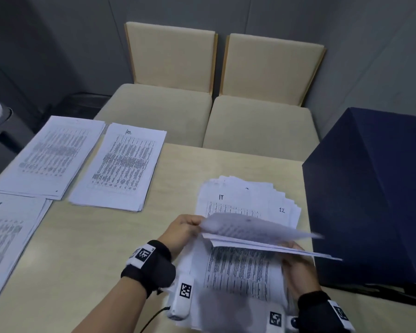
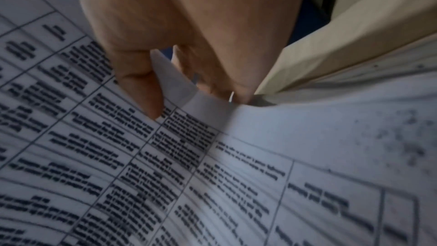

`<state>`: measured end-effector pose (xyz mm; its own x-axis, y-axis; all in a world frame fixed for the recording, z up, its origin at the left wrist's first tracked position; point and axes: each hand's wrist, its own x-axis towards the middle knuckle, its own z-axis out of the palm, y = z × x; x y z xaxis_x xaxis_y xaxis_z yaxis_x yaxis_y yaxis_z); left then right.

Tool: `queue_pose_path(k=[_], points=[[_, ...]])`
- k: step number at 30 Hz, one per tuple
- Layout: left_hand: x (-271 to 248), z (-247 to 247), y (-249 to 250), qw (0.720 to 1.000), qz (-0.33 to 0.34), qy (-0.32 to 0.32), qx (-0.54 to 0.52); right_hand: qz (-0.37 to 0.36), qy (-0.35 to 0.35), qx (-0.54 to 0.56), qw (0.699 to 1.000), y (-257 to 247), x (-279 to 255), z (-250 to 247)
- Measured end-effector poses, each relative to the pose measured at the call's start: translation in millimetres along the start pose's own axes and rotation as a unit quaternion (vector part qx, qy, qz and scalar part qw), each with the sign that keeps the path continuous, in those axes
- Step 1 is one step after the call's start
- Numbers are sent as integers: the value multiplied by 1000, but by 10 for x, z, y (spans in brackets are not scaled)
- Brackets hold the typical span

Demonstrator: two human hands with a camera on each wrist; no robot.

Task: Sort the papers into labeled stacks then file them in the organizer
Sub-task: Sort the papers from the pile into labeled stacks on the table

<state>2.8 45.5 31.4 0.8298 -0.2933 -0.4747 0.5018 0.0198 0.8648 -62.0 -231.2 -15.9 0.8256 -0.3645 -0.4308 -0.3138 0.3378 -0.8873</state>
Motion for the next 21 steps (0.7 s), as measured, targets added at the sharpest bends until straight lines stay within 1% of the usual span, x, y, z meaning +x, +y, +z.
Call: queue_pose_path(k=[1, 2, 3, 4, 5, 6, 7, 8, 9, 10, 12, 13, 14, 15, 16, 17, 18, 19, 20, 21], points=[[25, -11, 2, 1000, -1, -7, 18, -3, 3, -20, 1000, -9, -24, -6], [58, -19, 0, 998, 3, 27, 49, -6, 7, -33, 999, -30, -62, -18], [127, -55, -21, 989, 15, 104, 103, -13, 10, -35, 999, -52, -98, -32], [194, -99, -55, 963, 20, 207, 169, -15, 16, -24, 999, -63, -145, -52], [232, -143, -85, 933, 7, 279, 225, -15, 22, -4, 1000, -47, -180, -71], [266, -181, -135, 915, -22, 300, 271, -22, 31, 7, 999, -47, -201, -85], [300, -198, -190, 909, -45, 284, 301, -34, 39, 8, 999, -48, -199, -101], [322, -202, -218, 909, -57, 255, 326, -43, 37, 5, 998, -71, -202, -90], [326, -190, -217, 903, -50, 234, 358, -47, 34, 6, 998, -69, -196, -95], [322, -179, -204, 890, -33, 226, 395, -46, 28, 5, 999, -89, -197, -87], [309, -175, -157, 862, 10, 225, 455, -39, 16, 0, 999, -134, -180, -60], [288, -176, -120, 843, 28, 224, 488, -37, 6, -6, 999, -153, -175, -46], [265, -167, -86, 818, 42, 225, 527, -29, -2, -5, 1000, -150, -161, -39], [228, -147, -47, 786, 51, 229, 571, -22, -12, -3, 1000, -132, -145, -49], [180, -124, -12, 749, 53, 232, 618, -8, -11, -6, 1000, -119, -120, -53], [131, -110, 23, 718, 61, 235, 652, 3, -6, -23, 1000, -119, -96, -43], [88, -109, 54, 705, 79, 237, 664, 9, 2, -48, 999, -150, -95, -20], [63, -120, 75, 713, 107, 236, 651, 7, 10, -66, 998, -183, -101, 3], [39, -133, 89, 740, 141, 221, 620, 6, 8, -72, 997, -214, -103, 16], [16, -158, 81, 786, 177, 180, 564, 4, 17, -71, 997, -213, -87, 17]])
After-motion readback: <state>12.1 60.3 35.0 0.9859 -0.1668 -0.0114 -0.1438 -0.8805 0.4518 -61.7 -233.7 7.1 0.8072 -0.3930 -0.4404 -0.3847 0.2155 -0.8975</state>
